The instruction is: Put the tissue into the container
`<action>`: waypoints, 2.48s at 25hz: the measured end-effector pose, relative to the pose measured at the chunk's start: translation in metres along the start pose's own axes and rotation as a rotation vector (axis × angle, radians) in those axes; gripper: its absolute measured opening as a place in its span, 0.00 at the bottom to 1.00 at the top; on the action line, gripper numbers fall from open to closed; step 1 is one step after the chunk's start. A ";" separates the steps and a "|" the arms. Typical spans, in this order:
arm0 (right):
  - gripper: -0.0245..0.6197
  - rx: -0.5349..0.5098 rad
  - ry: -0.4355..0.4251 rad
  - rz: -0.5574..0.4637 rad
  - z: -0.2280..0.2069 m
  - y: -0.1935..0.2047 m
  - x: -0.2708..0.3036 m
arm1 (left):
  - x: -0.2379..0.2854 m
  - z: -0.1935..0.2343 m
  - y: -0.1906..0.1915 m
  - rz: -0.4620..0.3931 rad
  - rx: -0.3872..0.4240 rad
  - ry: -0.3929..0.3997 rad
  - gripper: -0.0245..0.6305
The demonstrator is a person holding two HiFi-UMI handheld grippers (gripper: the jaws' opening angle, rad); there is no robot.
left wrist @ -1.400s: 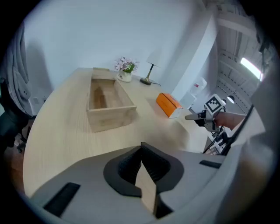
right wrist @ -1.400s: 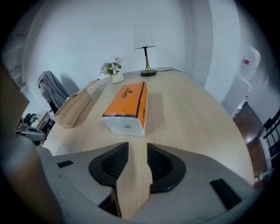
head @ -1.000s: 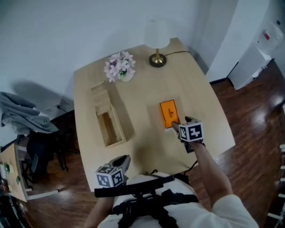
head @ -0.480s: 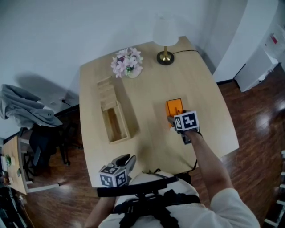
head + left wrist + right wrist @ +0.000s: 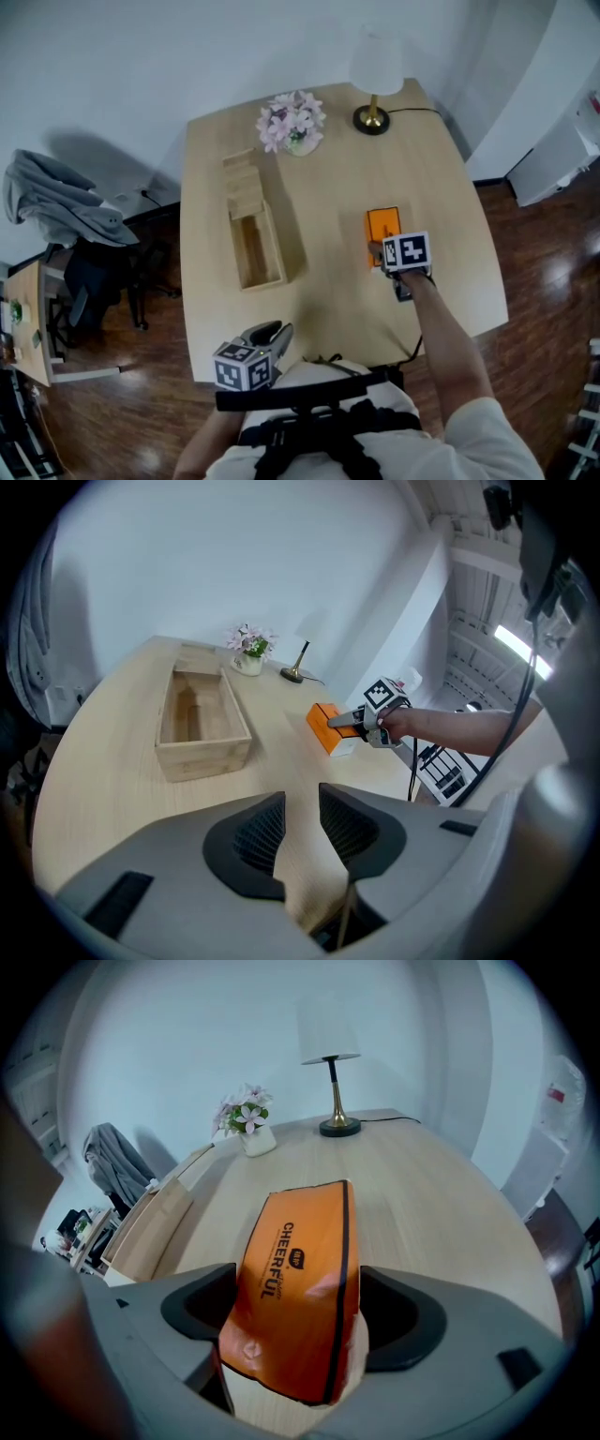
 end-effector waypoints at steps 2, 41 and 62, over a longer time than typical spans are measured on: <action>0.67 0.022 -0.010 0.005 0.002 0.001 0.004 | -0.002 0.001 0.000 0.000 -0.004 -0.004 0.21; 0.56 0.046 -0.056 -0.141 0.100 -0.036 -0.043 | -0.069 0.079 -0.018 -0.179 -0.087 -0.033 0.21; 0.55 0.033 -0.100 -0.182 0.176 -0.056 -0.041 | -0.093 0.117 -0.012 -0.200 -0.090 -0.017 0.21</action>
Point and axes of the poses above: the fingertips, and each gripper's own axes: x forward along the fingers, z to its left, y out of its underside, the point moved 2 cm from there along -x, backward along the fingers, and after that the axes turned 4 degrees about -x, right-handed, at the moved point
